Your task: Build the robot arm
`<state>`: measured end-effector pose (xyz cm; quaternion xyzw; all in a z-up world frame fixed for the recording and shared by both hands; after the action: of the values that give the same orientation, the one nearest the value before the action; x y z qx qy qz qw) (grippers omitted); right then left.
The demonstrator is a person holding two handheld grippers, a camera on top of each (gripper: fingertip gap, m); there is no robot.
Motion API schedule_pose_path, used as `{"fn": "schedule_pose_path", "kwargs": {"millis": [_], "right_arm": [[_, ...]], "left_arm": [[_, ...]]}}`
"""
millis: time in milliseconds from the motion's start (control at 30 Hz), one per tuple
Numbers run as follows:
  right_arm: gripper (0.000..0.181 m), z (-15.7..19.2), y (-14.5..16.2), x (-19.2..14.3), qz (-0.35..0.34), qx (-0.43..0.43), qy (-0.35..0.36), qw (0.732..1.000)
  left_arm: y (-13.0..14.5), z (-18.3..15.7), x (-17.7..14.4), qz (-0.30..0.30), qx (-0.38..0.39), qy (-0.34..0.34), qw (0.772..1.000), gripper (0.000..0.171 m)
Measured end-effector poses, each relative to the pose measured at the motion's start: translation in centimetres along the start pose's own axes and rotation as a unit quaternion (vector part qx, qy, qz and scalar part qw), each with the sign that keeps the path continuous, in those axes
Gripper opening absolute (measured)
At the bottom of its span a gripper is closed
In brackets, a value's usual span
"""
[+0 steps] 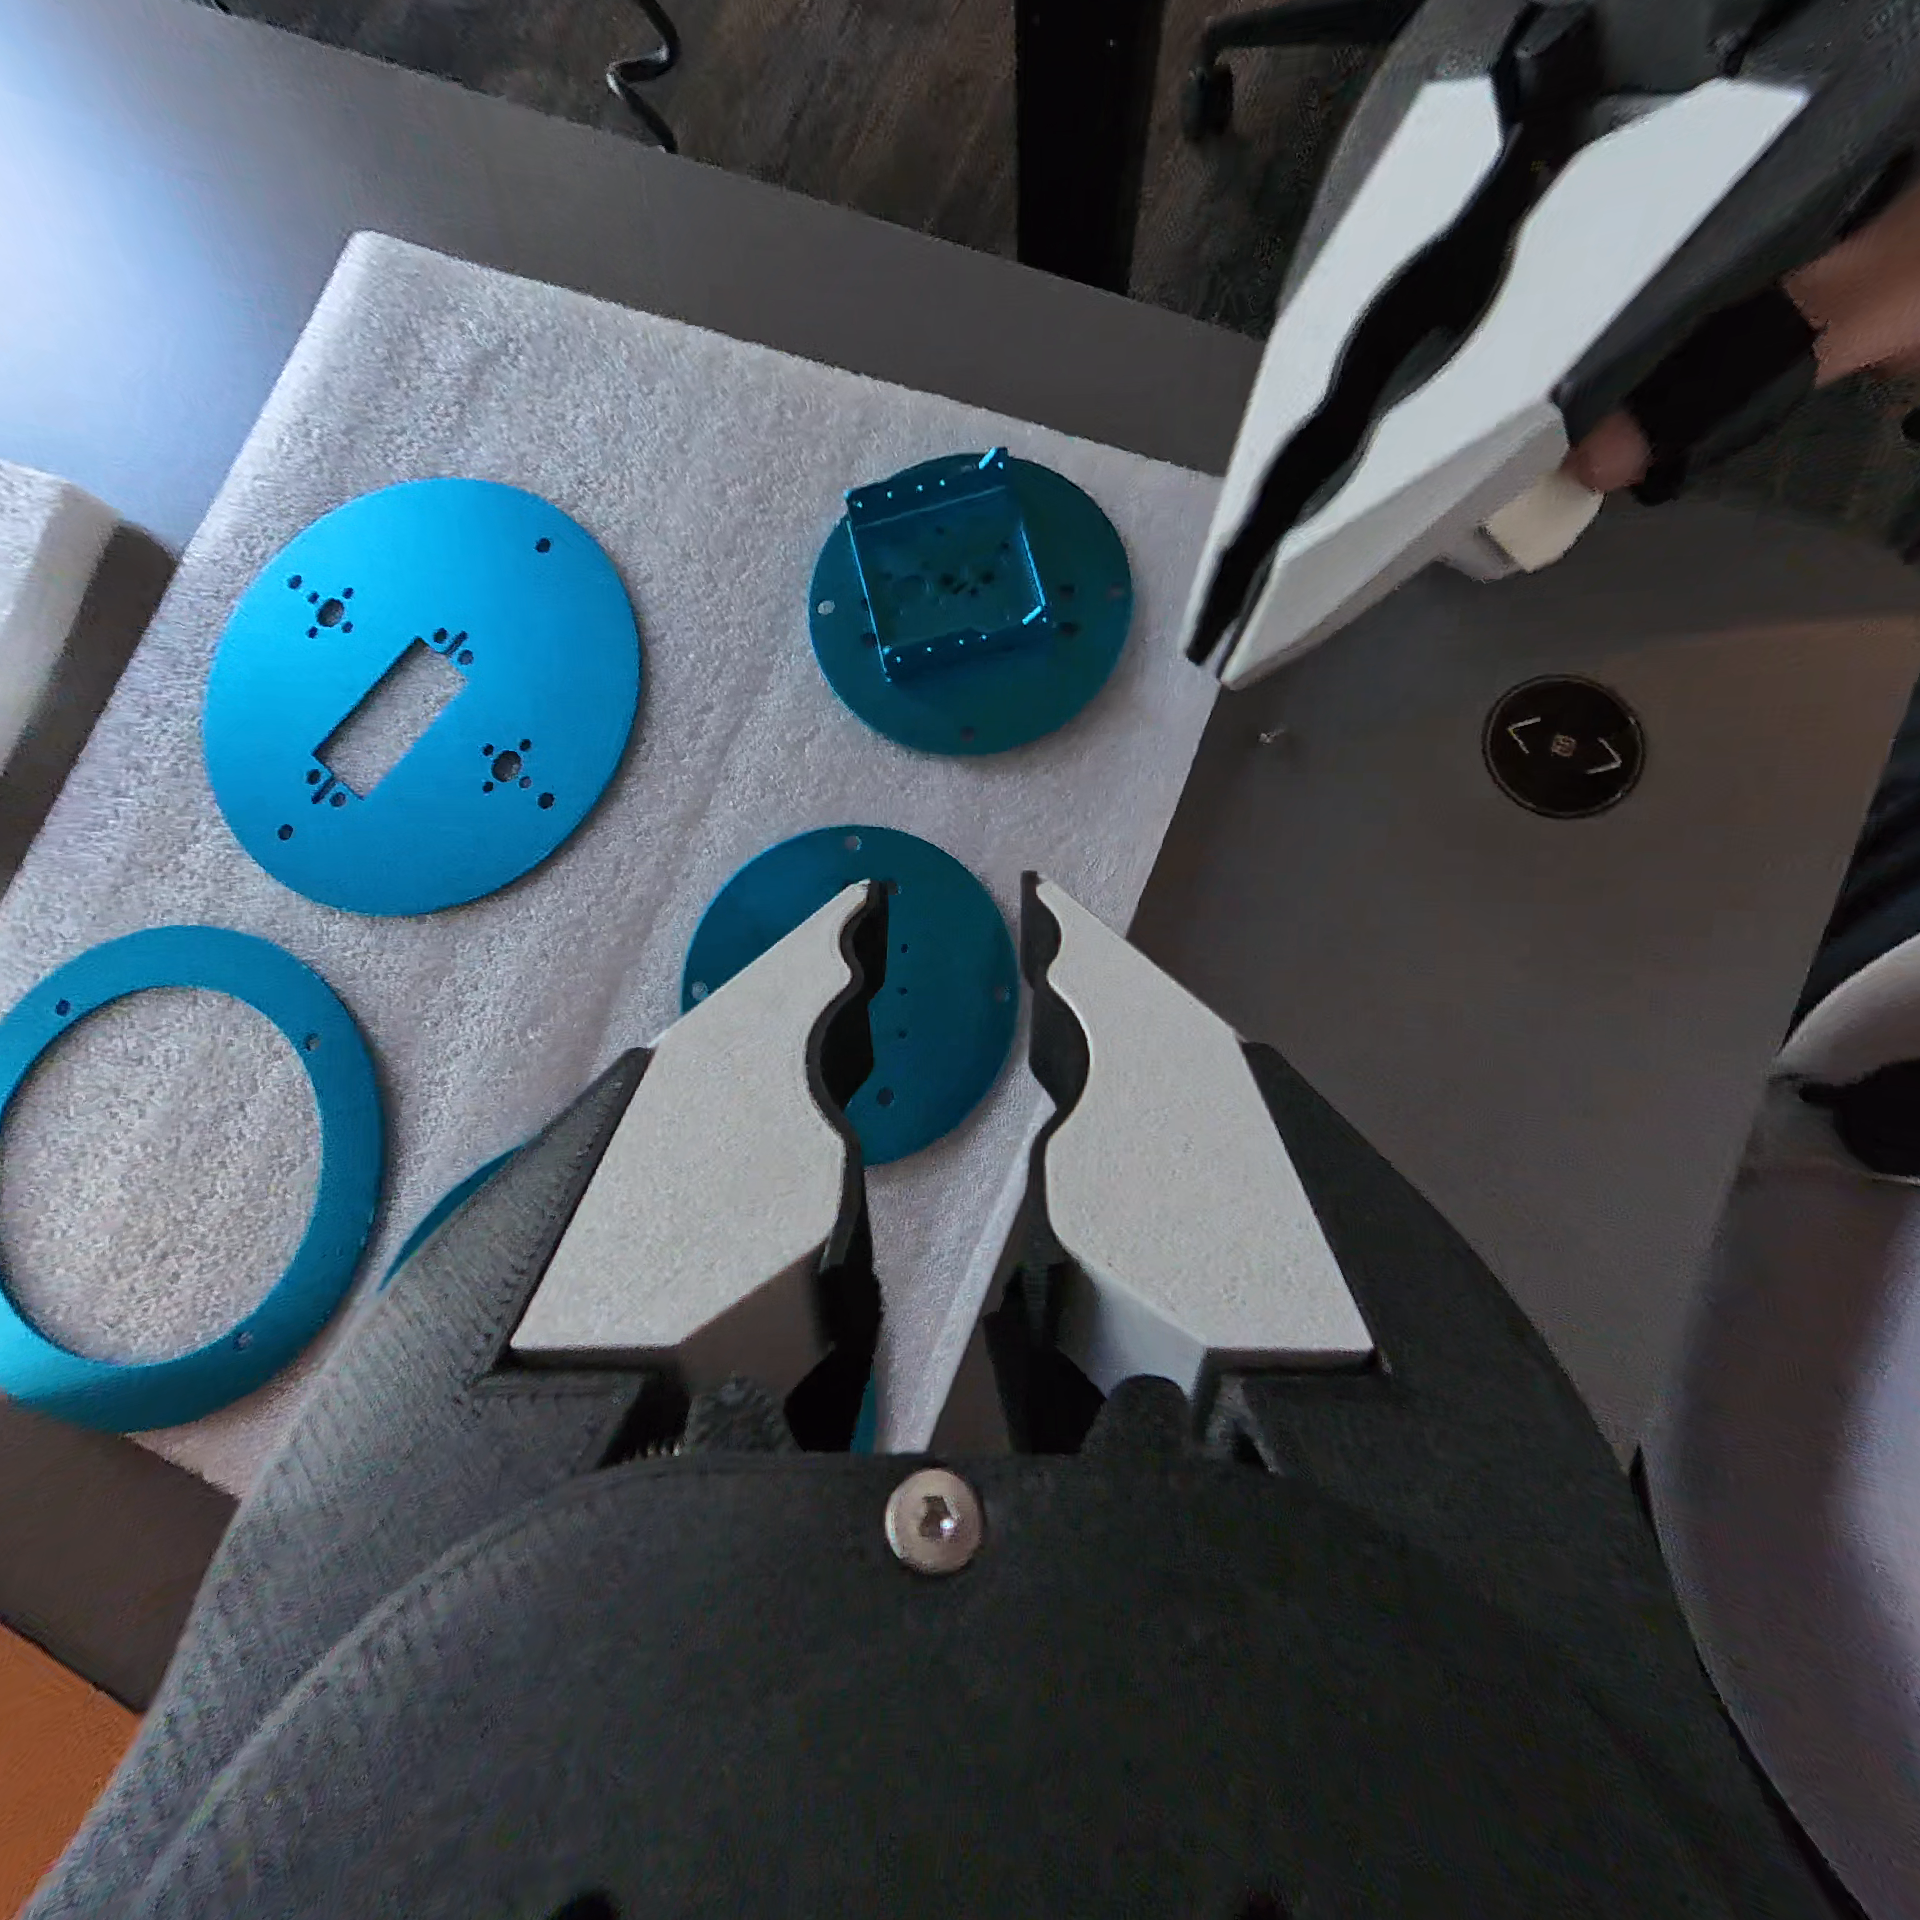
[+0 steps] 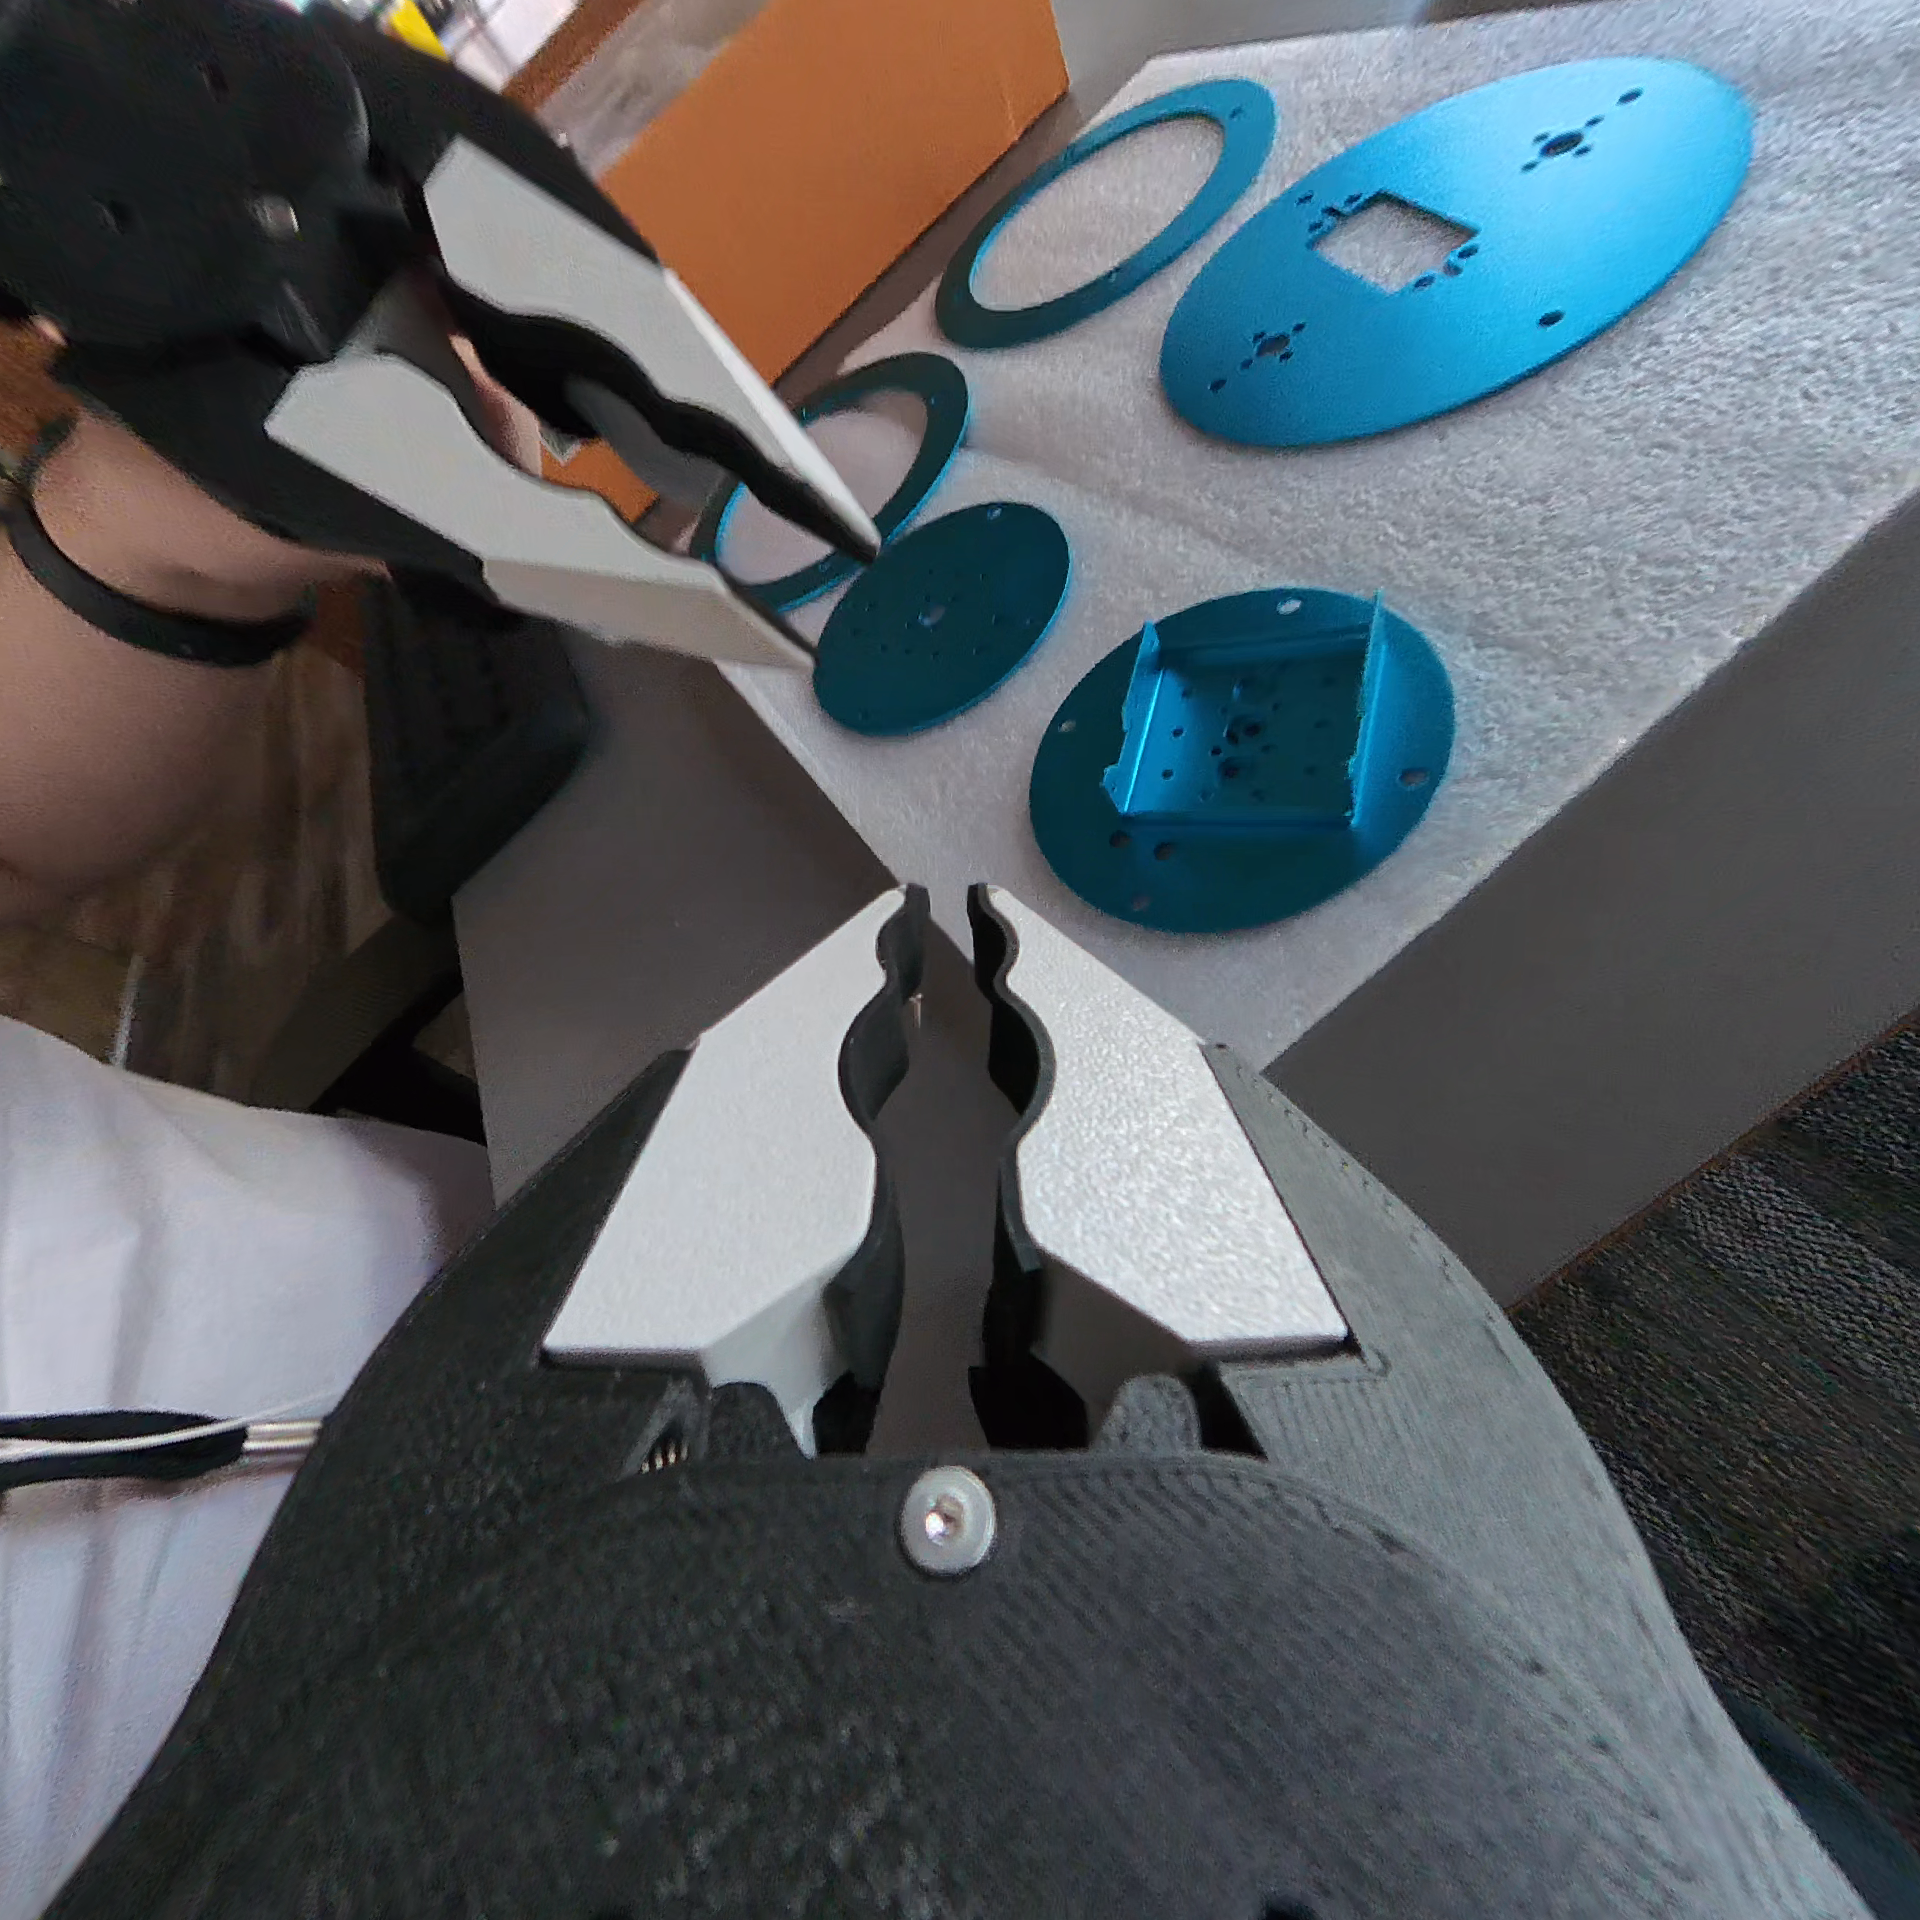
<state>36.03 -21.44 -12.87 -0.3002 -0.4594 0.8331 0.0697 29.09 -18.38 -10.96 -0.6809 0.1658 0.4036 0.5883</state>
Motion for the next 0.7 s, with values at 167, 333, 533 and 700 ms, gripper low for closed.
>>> {"fn": "schedule_pose_path", "kwargs": {"millis": [167,333,533,700], "right_arm": [[0.004,0.1,0.9,-1.2,0.008,-0.057,0.047,0.997],[0.007,0.2,1.8,-1.4,0.061,-0.096,0.028,0.993],[0.008,0.8,3.2,-1.8,0.143,-0.097,0.027,0.985],[0.012,-0.6,3.3,-3.4,0.193,-0.301,0.049,0.933]], "left_arm": [[-0.5,-1.9,0.7,-0.025,-0.002,0.038,0.999,0.02],[0.3,-2.6,1.9,-0.023,-0.017,0.054,0.998,0.018],[0.4,-2.9,0.8,-0.038,-0.039,0.054,0.997,0.015],[1.0,-3.2,-0.3,-0.044,-0.042,0.052,0.997,0.013]]}}
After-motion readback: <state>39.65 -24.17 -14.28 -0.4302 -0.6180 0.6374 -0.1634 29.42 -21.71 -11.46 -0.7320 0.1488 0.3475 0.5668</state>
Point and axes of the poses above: each gripper's, where its closed fingertips meet, x out along the fingers, y out of its underside, z = x × y across the jaws, the point moved 1 cm from there along -x, back along the fingers, and after that the axes turned 5 degrees about -x, right-handed, at the moved point
